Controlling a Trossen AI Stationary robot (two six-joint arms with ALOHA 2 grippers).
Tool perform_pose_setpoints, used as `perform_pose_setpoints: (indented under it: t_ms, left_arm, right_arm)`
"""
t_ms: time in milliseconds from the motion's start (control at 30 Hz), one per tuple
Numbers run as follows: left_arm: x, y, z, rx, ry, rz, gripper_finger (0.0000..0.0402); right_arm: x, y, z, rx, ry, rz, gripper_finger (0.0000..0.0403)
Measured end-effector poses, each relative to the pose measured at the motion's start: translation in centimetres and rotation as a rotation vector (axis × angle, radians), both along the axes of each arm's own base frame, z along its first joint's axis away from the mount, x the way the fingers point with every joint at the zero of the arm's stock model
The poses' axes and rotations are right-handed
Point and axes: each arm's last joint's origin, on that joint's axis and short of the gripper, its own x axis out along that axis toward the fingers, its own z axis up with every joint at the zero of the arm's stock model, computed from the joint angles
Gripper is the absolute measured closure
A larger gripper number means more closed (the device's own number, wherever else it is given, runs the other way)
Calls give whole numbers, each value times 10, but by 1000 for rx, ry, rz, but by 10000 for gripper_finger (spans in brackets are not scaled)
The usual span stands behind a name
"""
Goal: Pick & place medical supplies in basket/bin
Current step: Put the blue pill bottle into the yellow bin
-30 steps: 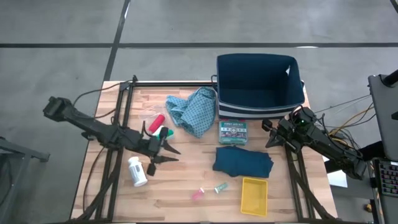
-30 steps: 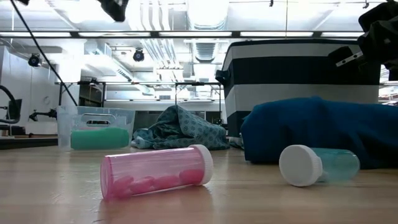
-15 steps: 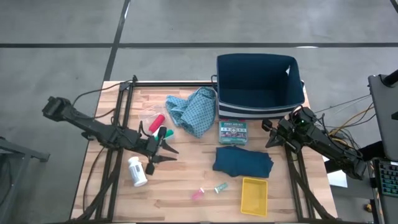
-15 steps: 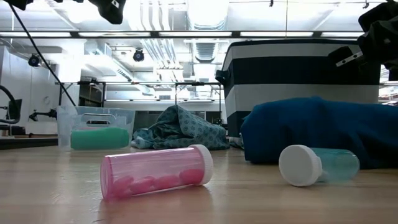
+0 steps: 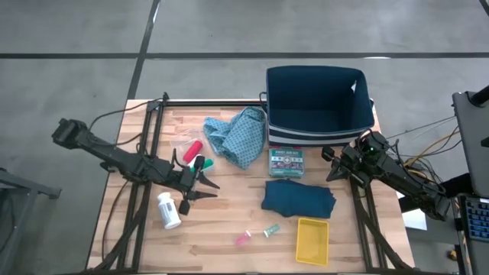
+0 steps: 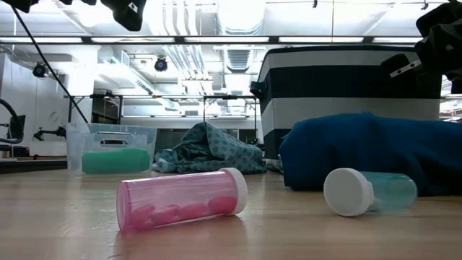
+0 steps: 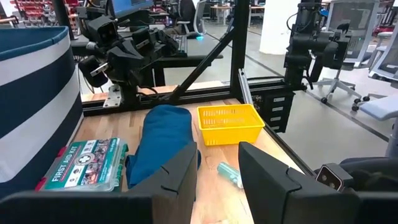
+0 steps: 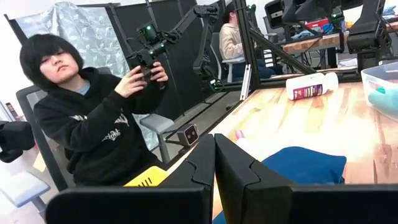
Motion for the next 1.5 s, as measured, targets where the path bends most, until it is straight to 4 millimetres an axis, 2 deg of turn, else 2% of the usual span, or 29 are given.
perform_pose_setpoints:
  t_ms: [1500]
  left_arm:
    - [-2, 1, -10, 17, 92, 4, 281]
  right_arm:
    - [0, 0, 0, 0, 0, 0, 394]
